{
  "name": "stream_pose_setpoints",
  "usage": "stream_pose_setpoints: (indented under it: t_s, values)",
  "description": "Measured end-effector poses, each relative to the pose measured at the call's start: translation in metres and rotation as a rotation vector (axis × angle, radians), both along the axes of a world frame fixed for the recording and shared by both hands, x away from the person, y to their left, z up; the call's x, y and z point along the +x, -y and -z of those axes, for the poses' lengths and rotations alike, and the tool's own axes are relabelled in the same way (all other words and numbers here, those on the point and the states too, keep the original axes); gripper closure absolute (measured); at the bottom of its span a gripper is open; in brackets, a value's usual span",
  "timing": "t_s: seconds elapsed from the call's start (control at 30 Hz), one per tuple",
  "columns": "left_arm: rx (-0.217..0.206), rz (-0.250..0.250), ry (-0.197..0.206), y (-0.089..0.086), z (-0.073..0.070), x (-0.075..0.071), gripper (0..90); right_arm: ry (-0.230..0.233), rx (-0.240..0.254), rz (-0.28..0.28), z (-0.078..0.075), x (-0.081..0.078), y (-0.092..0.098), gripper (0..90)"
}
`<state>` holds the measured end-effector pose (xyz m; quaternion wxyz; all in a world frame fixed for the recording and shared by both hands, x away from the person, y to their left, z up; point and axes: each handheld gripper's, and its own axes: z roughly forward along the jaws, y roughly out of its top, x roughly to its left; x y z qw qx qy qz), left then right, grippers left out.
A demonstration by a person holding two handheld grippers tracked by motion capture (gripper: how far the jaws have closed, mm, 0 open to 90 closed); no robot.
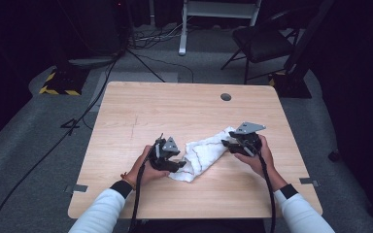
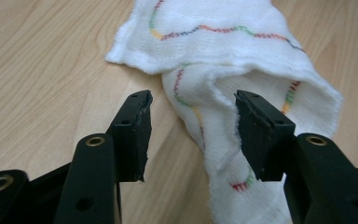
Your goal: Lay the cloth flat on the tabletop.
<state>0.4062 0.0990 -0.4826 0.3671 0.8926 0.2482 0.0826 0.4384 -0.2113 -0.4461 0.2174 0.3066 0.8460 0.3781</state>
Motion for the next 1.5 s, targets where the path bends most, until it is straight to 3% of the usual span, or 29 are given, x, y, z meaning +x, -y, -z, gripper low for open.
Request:
stream_pose_setpoints:
  t_s: [0.03, 0.17, 0.33, 0.5, 0.57, 0.63, 0.7, 0.87, 0.93, 1.1, 1.13, 1.2, 1.23, 1.3, 1.37, 1.5]
  values:
    - [0.011, 0.020, -0.001, 0.003, 0.001, 0.003, 50.3, 0.025, -0.026, -0.015, -0.005, -0.003, -0.011, 46.1]
    - [0.010, 0.047, -0.001, 0.008, 0.001, 0.006, 55.7, 0.013, -0.006, -0.074, -0.008, -0.005, -0.026, 46.0]
    - [0.049, 0.079, 0.004, 0.016, 0.003, 0.006, 69.2, -0.049, -0.034, -0.181, 0.005, -0.009, -0.070, 45.3]
    - [0.065, 0.075, 0.020, 0.015, 0.003, 0.006, 77.8, -0.088, -0.074, -0.209, 0.018, -0.005, -0.088, 44.3]
    - [0.075, 0.072, 0.032, 0.015, 0.003, 0.006, 80.1, -0.142, -0.082, -0.209, 0.028, 0.001, -0.090, 51.1]
    - [0.078, 0.067, 0.037, 0.014, 0.003, 0.006, 80.6, -0.146, -0.090, -0.210, 0.030, 0.001, -0.090, 56.3]
    - [0.091, 0.065, 0.043, 0.013, 0.002, 0.006, 81.3, -0.136, -0.103, -0.227, 0.032, -0.002, -0.089, 76.2]
    - [0.096, 0.049, 0.043, 0.010, 0.001, 0.006, 81.2, -0.110, -0.111, -0.234, 0.029, -0.004, -0.082, 88.9]
    - [0.088, 0.042, 0.040, 0.008, 0.000, 0.006, 81.1, -0.094, -0.107, -0.238, 0.025, -0.005, -0.078, 89.8]
    - [0.080, 0.049, 0.031, 0.007, 0.001, 0.005, 81.1, -0.089, -0.085, -0.233, 0.019, -0.007, -0.070, 89.9]
    - [0.082, 0.056, 0.031, 0.008, 0.001, 0.005, 81.2, -0.083, -0.060, -0.222, 0.018, -0.007, -0.070, 87.5]
    - [0.085, 0.072, 0.028, 0.010, 0.001, 0.003, 81.2, -0.079, -0.054, -0.226, 0.017, -0.008, -0.072, 82.9]
    - [0.088, 0.085, 0.025, 0.011, 0.001, 0.002, 81.3, -0.073, -0.045, -0.234, 0.018, -0.010, -0.078, 74.5]
    - [0.080, 0.102, 0.022, 0.013, 0.001, 0.000, 81.3, -0.078, -0.042, -0.245, 0.018, -0.011, -0.081, 72.6]
    - [0.078, 0.118, 0.014, 0.015, 0.001, -0.003, 81.4, -0.083, -0.035, -0.251, 0.020, -0.012, -0.088, 60.0]
    - [0.088, 0.136, 0.009, 0.018, 0.002, -0.007, 81.3, -0.137, -0.063, -0.243, 0.031, -0.011, -0.099, 53.6]
